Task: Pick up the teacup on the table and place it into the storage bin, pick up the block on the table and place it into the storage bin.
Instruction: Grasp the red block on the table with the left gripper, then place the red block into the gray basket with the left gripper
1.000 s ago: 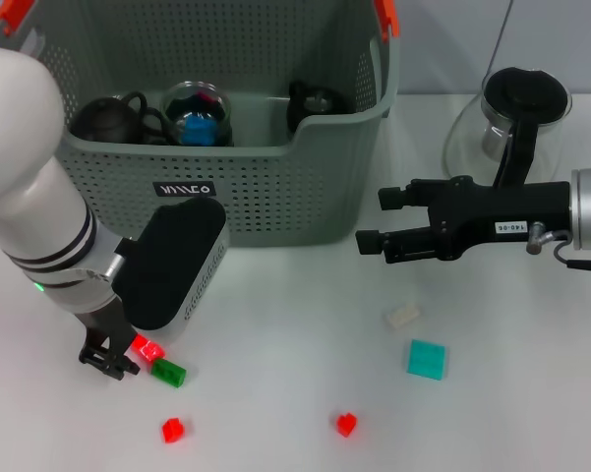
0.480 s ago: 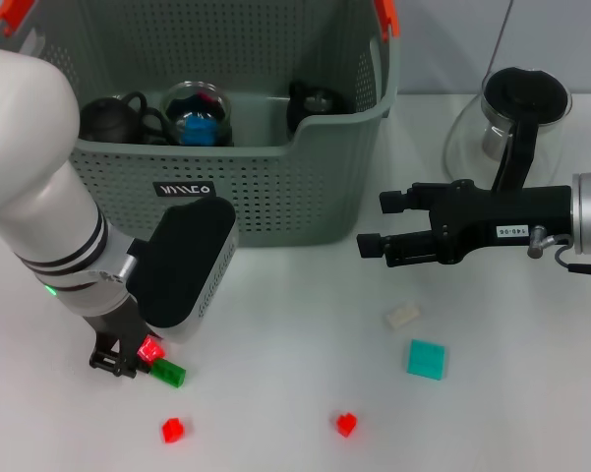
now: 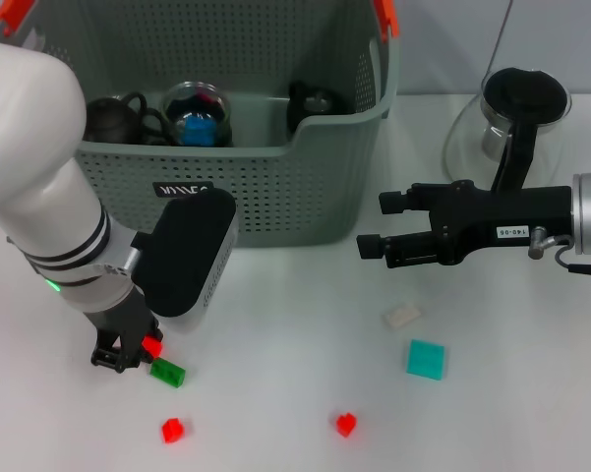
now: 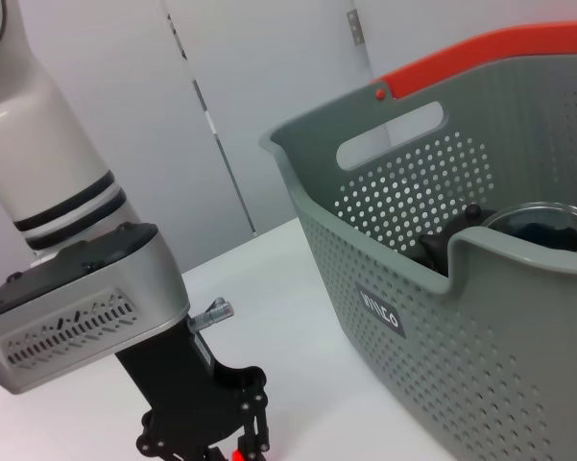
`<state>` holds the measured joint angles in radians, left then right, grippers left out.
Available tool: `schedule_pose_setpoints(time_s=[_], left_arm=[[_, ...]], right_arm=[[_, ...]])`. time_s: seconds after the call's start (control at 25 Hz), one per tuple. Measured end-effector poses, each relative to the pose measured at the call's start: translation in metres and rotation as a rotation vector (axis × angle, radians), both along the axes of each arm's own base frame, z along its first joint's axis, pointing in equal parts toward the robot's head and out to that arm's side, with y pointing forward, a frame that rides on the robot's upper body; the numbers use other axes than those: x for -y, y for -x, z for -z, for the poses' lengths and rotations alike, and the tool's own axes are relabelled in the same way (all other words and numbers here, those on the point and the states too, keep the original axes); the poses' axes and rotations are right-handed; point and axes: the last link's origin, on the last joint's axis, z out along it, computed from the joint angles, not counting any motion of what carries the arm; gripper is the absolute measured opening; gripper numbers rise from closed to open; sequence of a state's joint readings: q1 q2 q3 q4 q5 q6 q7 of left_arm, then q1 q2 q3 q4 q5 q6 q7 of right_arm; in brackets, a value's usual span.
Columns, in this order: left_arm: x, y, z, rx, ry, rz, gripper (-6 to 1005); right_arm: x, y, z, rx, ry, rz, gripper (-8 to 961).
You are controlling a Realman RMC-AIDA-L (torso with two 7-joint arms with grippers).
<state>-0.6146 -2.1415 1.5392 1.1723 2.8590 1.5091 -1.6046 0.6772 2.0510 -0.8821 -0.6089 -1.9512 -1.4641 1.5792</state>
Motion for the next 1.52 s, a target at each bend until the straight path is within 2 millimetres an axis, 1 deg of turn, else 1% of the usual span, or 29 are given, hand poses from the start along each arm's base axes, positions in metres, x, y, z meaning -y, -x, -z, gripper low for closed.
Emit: schedule_pose_setpoints(time_s=[0.08, 0.2, 0.32, 0.44, 0.56, 0.6, 0.68, 0.76, 0.8, 0.84, 0.88, 0.92, 1.04, 1.08, 1.12, 1.16, 1.24, 1.28, 1.32, 1.44, 1.48, 1.52], left_arm=[[0.002, -0.002, -0.001, 0.007, -0.003, -0.008, 190], [0.004, -0.012, -0.011, 0.039, -0.037, -0.034, 185], [0.008, -0.021, -0.024, 0.116, -0.063, -0.116, 183], [0.007, -0.031, -0.040, 0.255, -0.174, -0.275, 183], [0.002, -0.035, -0.057, 0.423, -0.354, -0.467, 182], [0.002, -0.034, -0.063, 0.491, -0.386, -0.532, 182], [0.005, -0.035, -0.076, 0.639, -0.395, -0.631, 182], [0.009, -0.040, -0.091, 0.807, -0.357, -0.699, 182], [0.009, -0.042, -0.101, 0.899, -0.341, -0.718, 182], [0.008, -0.048, -0.118, 1.047, -0.321, -0.727, 182], [0.008, -0.048, -0.118, 1.047, -0.321, -0.727, 182], [0.006, -0.051, -0.129, 1.130, -0.318, -0.727, 182], [-0.009, -0.059, -0.155, 1.314, -0.329, -0.707, 181], [-0.016, -0.061, -0.161, 1.350, -0.339, -0.703, 181], [-0.016, -0.061, -0.161, 1.350, -0.339, -0.703, 181], [-0.039, -0.064, -0.171, 1.405, -0.384, -0.709, 181], [-0.056, -0.065, -0.173, 1.412, -0.428, -0.721, 181], [-0.061, -0.066, -0.173, 1.412, -0.442, -0.727, 185], [-0.074, -0.065, -0.171, 1.403, -0.487, -0.741, 189], [-0.091, -0.063, -0.165, 1.370, -0.586, -0.743, 201], [-0.091, -0.063, -0.165, 1.370, -0.586, -0.743, 206], [-0.096, -0.061, -0.162, 1.355, -0.618, -0.737, 210]], right_arm=[[0.000, 0.000, 0.000, 0.000, 0.000, -0.001, 912], [0.000, 0.000, -0.001, 0.000, -0.001, -0.003, 912], [0.000, 0.000, -0.001, 0.001, -0.003, -0.006, 912], [0.000, 0.000, -0.001, 0.002, -0.004, -0.007, 912], [0.000, -0.001, -0.001, 0.004, -0.006, -0.006, 912], [0.001, -0.002, -0.001, 0.005, -0.006, -0.006, 911], [0.001, -0.002, -0.001, 0.006, -0.006, -0.007, 911], [0.001, -0.002, -0.002, 0.006, -0.005, -0.008, 911], [0.000, -0.002, -0.002, 0.005, -0.005, -0.008, 911], [0.000, -0.001, -0.002, 0.005, -0.005, -0.009, 911], [0.000, -0.001, -0.003, 0.004, -0.006, -0.010, 911], [0.000, -0.001, -0.003, 0.004, -0.006, -0.012, 911], [-0.002, 0.002, -0.003, 0.005, -0.008, -0.023, 911], [-0.002, 0.003, -0.003, 0.006, -0.007, -0.025, 911], [-0.003, 0.003, -0.003, 0.007, -0.007, -0.028, 911], [-0.003, 0.004, -0.003, 0.007, -0.006, -0.031, 911], [-0.004, 0.006, -0.003, 0.009, -0.005, -0.036, 911], [-0.004, 0.006, -0.002, 0.009, -0.004, -0.038, 911], [-0.004, 0.007, -0.002, 0.010, -0.004, -0.039, 911], [-0.004, 0.007, -0.002, 0.013, -0.002, -0.041, 912], [-0.004, 0.007, -0.002, 0.013, -0.002, -0.041, 912], [-0.004, 0.007, -0.002, 0.013, -0.002, -0.041, 912]])
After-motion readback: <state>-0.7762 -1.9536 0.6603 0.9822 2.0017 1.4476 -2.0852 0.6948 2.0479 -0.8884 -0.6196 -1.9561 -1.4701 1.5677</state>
